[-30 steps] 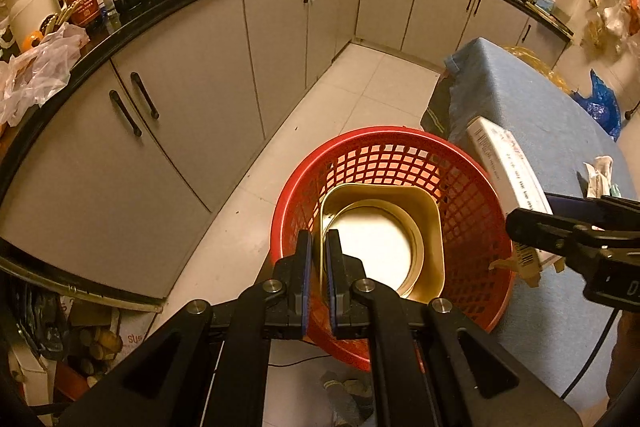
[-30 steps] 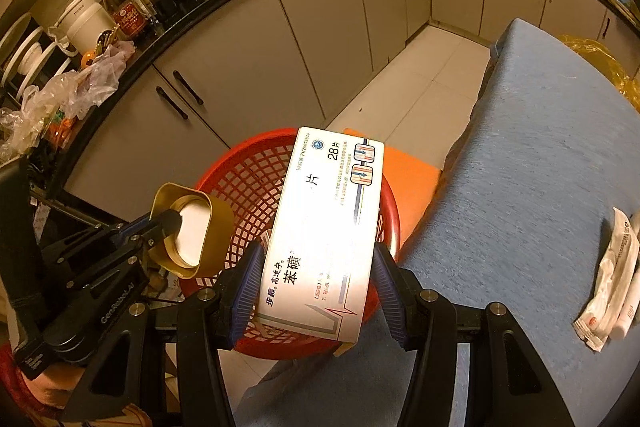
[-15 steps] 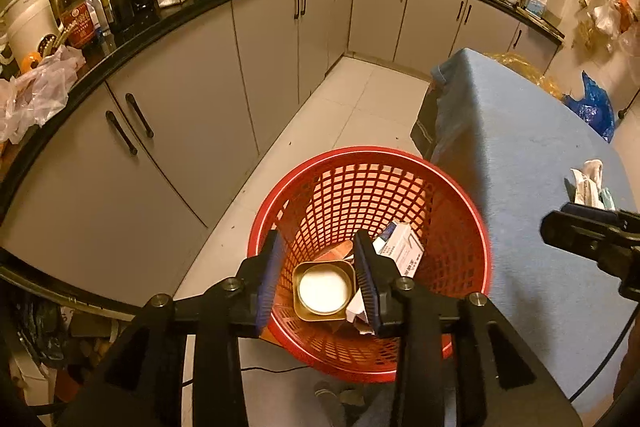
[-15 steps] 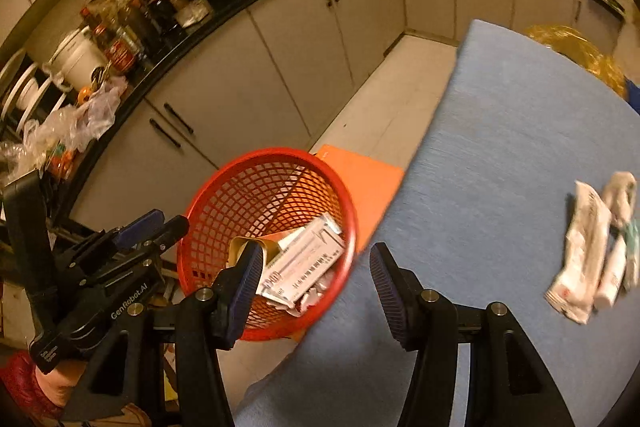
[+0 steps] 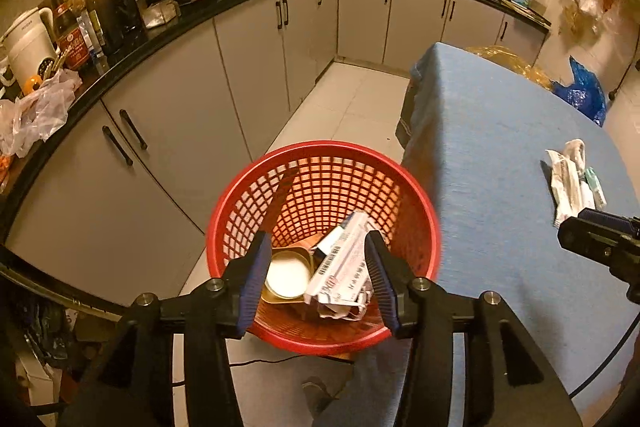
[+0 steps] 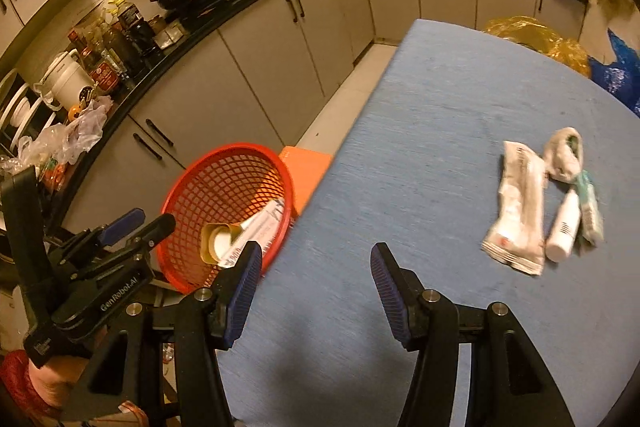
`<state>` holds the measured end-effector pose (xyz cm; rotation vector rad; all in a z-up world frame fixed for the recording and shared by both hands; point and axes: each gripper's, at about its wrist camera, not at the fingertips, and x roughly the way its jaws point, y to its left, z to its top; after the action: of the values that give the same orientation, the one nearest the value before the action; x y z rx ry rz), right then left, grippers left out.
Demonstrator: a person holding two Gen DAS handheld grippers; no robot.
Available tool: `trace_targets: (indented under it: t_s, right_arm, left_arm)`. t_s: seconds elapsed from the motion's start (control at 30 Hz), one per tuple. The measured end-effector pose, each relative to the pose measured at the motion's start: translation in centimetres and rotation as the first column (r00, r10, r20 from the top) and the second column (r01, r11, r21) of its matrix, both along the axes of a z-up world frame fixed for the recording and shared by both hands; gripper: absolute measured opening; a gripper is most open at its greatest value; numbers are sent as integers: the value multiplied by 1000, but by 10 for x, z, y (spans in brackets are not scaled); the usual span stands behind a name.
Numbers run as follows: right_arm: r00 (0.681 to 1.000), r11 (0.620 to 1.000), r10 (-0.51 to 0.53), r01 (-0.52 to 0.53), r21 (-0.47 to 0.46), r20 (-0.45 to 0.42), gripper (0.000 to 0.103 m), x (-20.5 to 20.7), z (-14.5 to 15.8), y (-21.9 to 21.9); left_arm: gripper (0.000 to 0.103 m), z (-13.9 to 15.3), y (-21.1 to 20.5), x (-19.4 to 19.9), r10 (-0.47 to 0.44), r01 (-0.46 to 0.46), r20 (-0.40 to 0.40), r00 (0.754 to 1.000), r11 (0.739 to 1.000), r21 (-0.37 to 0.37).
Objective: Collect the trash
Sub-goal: 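Return both tools to the table toward the white plastic wrapper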
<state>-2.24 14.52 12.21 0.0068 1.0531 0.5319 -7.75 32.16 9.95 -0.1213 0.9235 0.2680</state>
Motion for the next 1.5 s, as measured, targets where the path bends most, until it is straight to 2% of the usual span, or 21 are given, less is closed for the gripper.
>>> trace_targets:
  t_s: [0.27,0.5,1.03,1.17,1.23,1.5]
  right_arm:
    - [999,999,-40,40,7,23,61,-13,5,-43]
    - [992,992,-122,121,23,33,61,-21,12,-96]
    - [958,958,-286,284,44,28,61,-27,15,-194]
    - [947,946,-322,321,47,7,61,-26,11,-216]
    - [943,942,-332,332,45,3,61,-26,9,-223]
    - [939,939,-344,344,20,-5,61,-30,5,-258]
  left_arm:
    - [48,10,-36,-5,-31,30,10,999,999,23]
    - [48,17,-73,-2,-83,82,22,996,996,32]
    - [48,24,-164,21,-230,229,19,973,973,39]
    - [50,24,-180,28,-259,259,7,966,966,28]
    - [57,22,-189,36,-275,275,-6,962,962,4]
    - [65,7,-237,78,-348,342,-59,936,935,-90]
